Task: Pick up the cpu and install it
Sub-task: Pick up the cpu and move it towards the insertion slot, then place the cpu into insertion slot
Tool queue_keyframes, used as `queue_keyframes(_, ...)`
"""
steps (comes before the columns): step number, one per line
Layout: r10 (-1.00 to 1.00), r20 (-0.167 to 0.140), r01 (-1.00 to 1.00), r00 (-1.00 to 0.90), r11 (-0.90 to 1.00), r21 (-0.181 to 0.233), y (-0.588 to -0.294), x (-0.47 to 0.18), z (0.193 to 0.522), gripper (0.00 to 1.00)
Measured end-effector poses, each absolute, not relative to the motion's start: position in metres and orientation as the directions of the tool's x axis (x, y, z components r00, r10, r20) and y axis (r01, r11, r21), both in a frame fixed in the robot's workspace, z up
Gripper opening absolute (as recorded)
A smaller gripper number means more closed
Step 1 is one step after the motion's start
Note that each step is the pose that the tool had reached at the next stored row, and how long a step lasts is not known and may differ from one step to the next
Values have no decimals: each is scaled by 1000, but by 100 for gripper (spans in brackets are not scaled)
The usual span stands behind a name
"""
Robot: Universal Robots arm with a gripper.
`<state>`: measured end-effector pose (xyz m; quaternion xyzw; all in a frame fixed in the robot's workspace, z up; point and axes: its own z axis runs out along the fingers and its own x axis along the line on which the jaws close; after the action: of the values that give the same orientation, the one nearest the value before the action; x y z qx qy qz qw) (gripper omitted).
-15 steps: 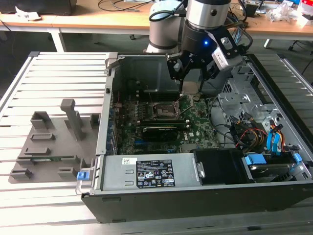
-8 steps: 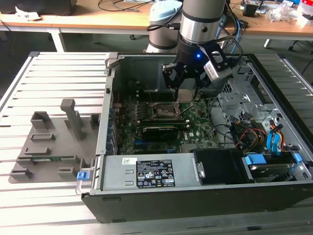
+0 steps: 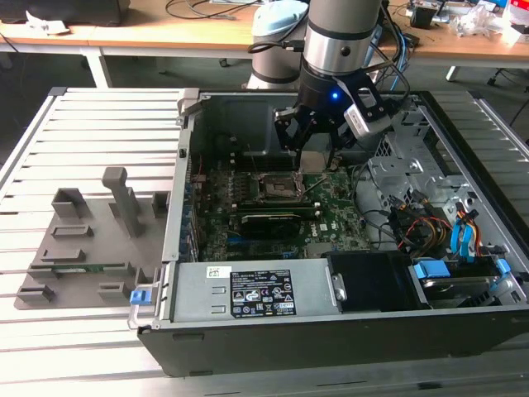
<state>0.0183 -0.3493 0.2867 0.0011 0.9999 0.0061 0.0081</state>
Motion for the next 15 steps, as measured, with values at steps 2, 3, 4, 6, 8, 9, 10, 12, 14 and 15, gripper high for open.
queue_keyframes(2, 2, -16, 2, -1000, 1000, 12, -349, 18, 287, 55)
queue_keyframes(3, 2, -16, 2, -1000, 1000, 12, -349, 18, 287, 55)
queue_keyframes(4, 2, -16, 2, -1000, 1000, 12, -349, 18, 287, 55)
queue_keyframes(6, 2, -16, 2, -1000, 1000, 12, -349, 18, 287, 55)
queue_keyframes(8, 2, -16, 2, -1000, 1000, 12, -349, 15, 286, 55)
queue_keyframes(9, 2, -16, 2, -1000, 1000, 12, -349, 10, 286, 55)
queue_keyframes(10, 2, -16, 2, -1000, 1000, 11, -349, 3, 286, 55)
queue_keyframes(12, 2, -16, 2, -1000, 1000, 10, -348, -7, 286, 55)
queue_keyframes(14, 2, -16, 2, -1000, 1000, 10, -348, -8, 286, 55)
queue_keyframes(15, 2, -16, 2, -1000, 1000, 10, -348, -8, 286, 55)
